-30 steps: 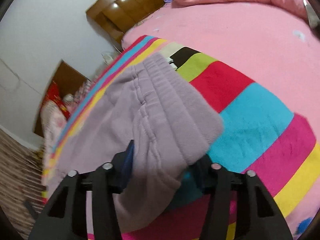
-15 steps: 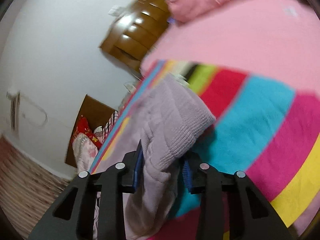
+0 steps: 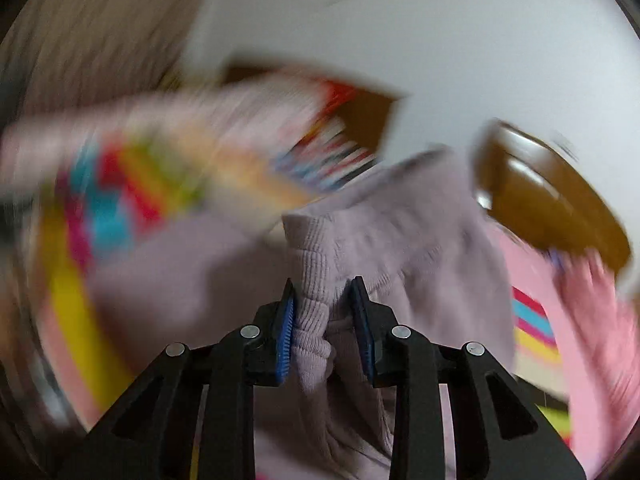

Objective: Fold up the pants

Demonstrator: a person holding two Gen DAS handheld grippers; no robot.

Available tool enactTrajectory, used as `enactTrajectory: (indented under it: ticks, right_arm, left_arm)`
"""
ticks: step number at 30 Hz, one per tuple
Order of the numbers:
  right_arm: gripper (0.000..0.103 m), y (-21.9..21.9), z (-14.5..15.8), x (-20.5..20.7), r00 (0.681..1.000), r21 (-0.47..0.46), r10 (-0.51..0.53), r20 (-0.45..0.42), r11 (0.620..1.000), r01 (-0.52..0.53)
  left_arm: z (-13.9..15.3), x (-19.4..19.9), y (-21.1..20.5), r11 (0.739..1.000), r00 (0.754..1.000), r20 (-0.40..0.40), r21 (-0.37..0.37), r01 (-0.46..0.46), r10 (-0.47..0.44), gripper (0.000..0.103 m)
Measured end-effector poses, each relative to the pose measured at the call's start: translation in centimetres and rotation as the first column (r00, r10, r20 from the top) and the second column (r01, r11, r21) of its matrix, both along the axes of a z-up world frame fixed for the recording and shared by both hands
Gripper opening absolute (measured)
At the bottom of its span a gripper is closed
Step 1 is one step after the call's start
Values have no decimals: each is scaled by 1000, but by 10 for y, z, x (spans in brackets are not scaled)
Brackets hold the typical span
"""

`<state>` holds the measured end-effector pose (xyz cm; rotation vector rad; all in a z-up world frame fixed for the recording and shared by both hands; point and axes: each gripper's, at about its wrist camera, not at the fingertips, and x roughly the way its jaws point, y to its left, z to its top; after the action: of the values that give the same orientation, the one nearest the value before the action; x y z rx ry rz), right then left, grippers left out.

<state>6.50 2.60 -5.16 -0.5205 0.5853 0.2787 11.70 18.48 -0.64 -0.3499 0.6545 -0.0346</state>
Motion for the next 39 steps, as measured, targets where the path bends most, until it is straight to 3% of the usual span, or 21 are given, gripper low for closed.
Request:
enactTrajectory:
  ticks: [1,2,3,5,6,7,9,12,16,18,22,25,26,27,30,34,36,39]
  right_arm:
    - [32,15,-21,-1,998,-60,34,-51,998,-37]
    - [43,30,-41,-6,996,-127,64,-67,989,-72]
    - [45,42,-50,-24,994,-218,75,77,974,-57]
    - [47,48,-48,-35,989,-264,103,104,962,-72]
    - [51,41,-39,-42,987,-217,138,79,969,-118]
    - [63,32,-30,-46,983,-149,181,36,973,-173]
    - [64,4,-5,-59,964,66,266,-28,962,-264]
    - [64,-47,19,-69,975,250,223,-18,945,-211]
    - [66,-107,33,-68,998,333,46,46,941,-59]
    - [66,-135,32,-64,999,385,-27,19,923,17]
    - [69,-172,25,-61,993,459,-121,-12,881,113]
    - [72,-189,14,-61,988,514,-148,-45,844,149]
    - [72,-188,13,-62,987,521,-150,-51,839,154]
    - [72,-191,10,-64,986,531,-155,-56,832,160]
    - [72,-197,4,-74,988,549,-146,-44,823,146]
    - [72,-189,1,-86,995,466,-102,10,881,86]
    - [72,-183,1,-89,996,451,-79,30,891,57]
    - [70,-179,4,-84,996,426,-77,51,903,48]
  left_arm:
    - [-3,-1,1,1000,1000,-10,3,0,0,101]
    - [-8,-1,0,1000,1000,-26,10,3,-3,101]
    - [-10,-2,2,1000,999,-36,13,7,-6,101]
    - [-16,2,-2,1000,998,-60,12,27,-26,101]
    - [-17,0,1,999,998,-61,3,34,-34,101]
    - [-19,2,4,999,997,-62,-14,46,-47,101]
    - [-21,6,-1,992,993,-60,-84,94,-99,101]
    - [-21,14,-15,959,975,-52,-199,200,-214,101]
    - [-29,35,-49,870,913,-80,-345,352,-401,101]
    - [-35,45,-65,849,891,-119,-381,366,-438,101]
    - [-48,65,-88,882,875,-246,-341,326,-418,101]
    - [-56,77,-94,870,858,-278,-382,313,-431,101]
    - [-56,78,-95,862,852,-279,-393,320,-443,97]
    - [-56,79,-98,845,837,-280,-418,334,-469,86]
    - [-59,83,-103,867,834,-321,-383,318,-448,68]
    - [-66,86,-91,866,842,-327,-416,279,-428,51]
    - [-68,87,-89,861,845,-324,-431,269,-426,36]
    - [-74,89,-81,839,845,-314,-481,253,-434,38]
